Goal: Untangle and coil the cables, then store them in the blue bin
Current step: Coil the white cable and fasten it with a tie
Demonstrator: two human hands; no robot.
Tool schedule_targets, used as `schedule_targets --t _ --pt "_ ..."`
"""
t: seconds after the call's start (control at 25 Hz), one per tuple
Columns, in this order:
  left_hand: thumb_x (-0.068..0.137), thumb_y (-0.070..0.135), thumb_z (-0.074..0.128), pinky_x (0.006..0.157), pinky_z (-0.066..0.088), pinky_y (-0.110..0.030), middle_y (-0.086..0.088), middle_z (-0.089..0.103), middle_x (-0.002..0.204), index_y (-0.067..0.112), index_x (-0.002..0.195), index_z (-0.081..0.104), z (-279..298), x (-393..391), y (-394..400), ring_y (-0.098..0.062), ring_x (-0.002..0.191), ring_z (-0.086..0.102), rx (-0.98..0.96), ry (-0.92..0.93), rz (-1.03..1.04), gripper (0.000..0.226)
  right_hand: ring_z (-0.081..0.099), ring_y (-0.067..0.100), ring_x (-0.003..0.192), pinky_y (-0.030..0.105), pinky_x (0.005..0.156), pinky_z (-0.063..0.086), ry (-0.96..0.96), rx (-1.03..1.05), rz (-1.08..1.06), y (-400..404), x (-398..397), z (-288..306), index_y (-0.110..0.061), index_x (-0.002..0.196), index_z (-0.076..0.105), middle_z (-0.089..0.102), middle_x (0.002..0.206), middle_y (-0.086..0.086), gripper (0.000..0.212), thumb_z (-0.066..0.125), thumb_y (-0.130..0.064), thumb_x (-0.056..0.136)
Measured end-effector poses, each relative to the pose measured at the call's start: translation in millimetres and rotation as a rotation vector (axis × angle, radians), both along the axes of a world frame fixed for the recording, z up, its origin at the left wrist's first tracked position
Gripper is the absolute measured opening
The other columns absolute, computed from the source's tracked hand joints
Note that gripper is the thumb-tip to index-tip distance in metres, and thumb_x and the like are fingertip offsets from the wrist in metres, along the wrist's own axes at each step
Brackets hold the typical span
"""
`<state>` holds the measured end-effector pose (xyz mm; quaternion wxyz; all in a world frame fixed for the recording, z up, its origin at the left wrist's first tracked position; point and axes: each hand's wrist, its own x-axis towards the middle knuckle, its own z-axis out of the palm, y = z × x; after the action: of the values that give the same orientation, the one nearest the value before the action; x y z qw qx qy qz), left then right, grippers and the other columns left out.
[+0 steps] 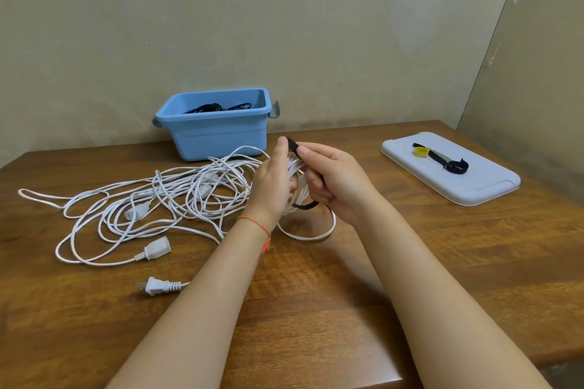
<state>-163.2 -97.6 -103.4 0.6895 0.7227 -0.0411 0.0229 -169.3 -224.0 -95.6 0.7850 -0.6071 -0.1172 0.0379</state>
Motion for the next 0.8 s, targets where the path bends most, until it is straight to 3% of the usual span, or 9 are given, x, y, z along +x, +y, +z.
schedule_targets --t 0.12,0.24,0.56,0.72,0.8 --pt "0.102 0.053 0.035 0.046 0.022 -0.026 0.004 0.031 0.046 0.019 0.067 0.043 1.2 2.9 1.4 -0.013 0.04 0.026 -0.13 0.086 0.111 0.05 0.025 0.011 0.039 0.021 0.039 0.019 -0.023 -0.085 -0.033 0.8 -2.3 1.3 -0.013 0.124 0.068 0.04 0.047 0.003 0.028 0.054 -0.014 0.1" --pt "0.102 0.043 0.044 0.048 0.021 -0.026 0.003 0.029 0.046 0.017 0.082 0.051 1.9 4.4 4.5 -0.012 0.038 0.024 -0.251 0.143 0.121 0.033 0.027 0.012 0.042 0.023 0.04 0.021 -0.029 -0.146 -0.015 0.8 -3.2 1.6 -0.018 0.125 0.068 0.041 0.049 0.004 0.029 0.054 -0.014 0.1" --pt "0.099 0.039 0.047 0.049 0.021 -0.026 0.003 0.027 0.047 0.016 0.086 0.056 1.2 6.2 5.4 -0.012 0.039 0.023 -0.291 0.151 0.134 0.028 0.027 0.014 0.042 0.025 0.042 0.019 -0.052 -0.186 -0.064 3.8 -6.6 5.6 -0.017 0.122 0.065 0.04 0.051 0.004 0.025 0.055 -0.012 0.099" --pt "0.097 0.033 0.045 0.038 0.021 -0.02 0.003 0.023 0.044 0.014 0.065 0.05 0.4 11.7 11.1 -0.011 0.033 0.019 -0.465 0.199 0.151 0.037 0.041 0.02 0.044 0.028 0.045 0.035 -0.082 -0.288 -0.07 9.0 -7.9 6.5 -0.006 0.113 0.043 0.057 0.059 0.008 0.015 0.051 -0.011 0.101" --pt "0.098 0.03 0.041 0.035 0.021 -0.019 0.004 0.024 0.04 0.015 0.061 0.043 0.9 11.9 13.8 -0.01 0.031 0.02 -0.526 0.233 0.105 0.04 0.055 0.024 0.051 0.034 0.054 0.048 -0.097 -0.396 -0.08 10.1 -7.9 5.6 -0.005 0.11 0.045 0.066 0.067 0.01 0.013 0.052 -0.009 0.1"
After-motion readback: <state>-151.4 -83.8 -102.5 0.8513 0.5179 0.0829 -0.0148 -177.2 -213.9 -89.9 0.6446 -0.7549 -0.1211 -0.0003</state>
